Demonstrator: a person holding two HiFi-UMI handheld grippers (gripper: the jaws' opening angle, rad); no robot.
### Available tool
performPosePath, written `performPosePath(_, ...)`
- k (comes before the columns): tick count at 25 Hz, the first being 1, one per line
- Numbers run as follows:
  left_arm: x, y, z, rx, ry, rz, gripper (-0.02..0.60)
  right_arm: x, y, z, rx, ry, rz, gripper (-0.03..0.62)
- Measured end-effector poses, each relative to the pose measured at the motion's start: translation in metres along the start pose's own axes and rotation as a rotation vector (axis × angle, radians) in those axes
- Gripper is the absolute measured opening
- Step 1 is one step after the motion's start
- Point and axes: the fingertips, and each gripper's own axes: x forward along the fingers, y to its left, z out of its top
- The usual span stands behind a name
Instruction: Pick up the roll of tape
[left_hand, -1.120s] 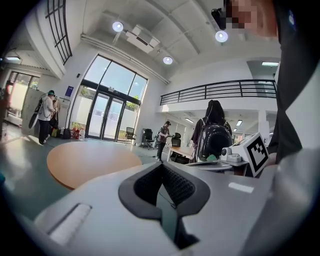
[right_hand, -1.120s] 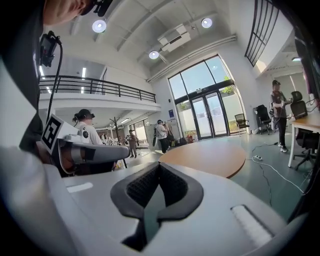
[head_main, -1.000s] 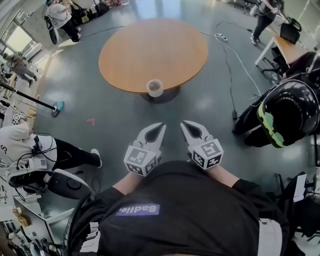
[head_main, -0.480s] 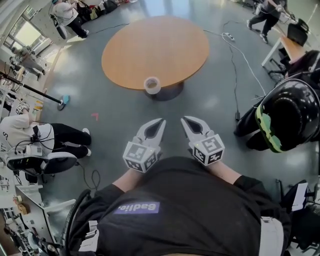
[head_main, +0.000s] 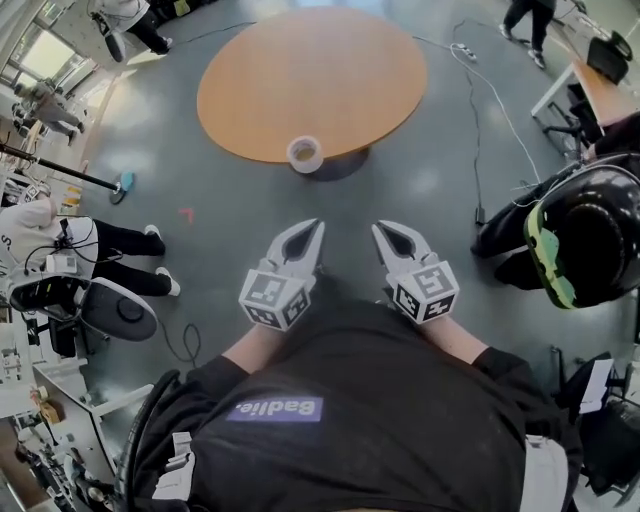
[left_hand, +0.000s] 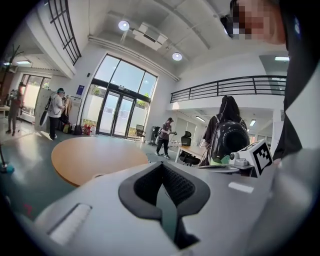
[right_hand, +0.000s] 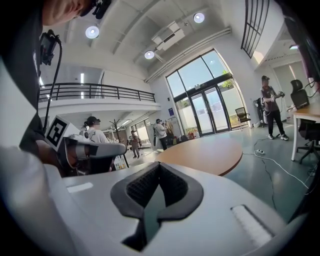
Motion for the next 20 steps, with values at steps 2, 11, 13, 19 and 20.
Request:
performPosePath(2, 0.008, 0.016, 0.001, -0.017, -0.009, -0.01, 0.018, 0.009, -0.006, 0.001, 0.0, 0.001, -0.033, 0.005)
performPosePath(11, 0.065, 0.154, 0.023, -0.112, -0.022, -0.073, 0.018, 0.129, -0.019, 0.035, -0.05, 0.043, -0.141, 0.005)
performPosePath(13, 0.072, 0.19, 0.028, -0.14, -0.015, -0.076, 0.018, 0.163, -0.012, 0.047, -0.065, 0.047, -0.146, 0.005)
performPosePath(19, 0.085, 0.26, 0.015, -0.249, 0.037, -0.092, 0.018, 0.216, 0.002, 0.058, -0.104, 0.082, -0.152, 0.005)
performPosePath(20, 0.088, 0.266, 0.009, -0.281, 0.054, -0.095, 0.018, 0.219, -0.001, 0.058, -0.097, 0.088, -0.163, 0.005)
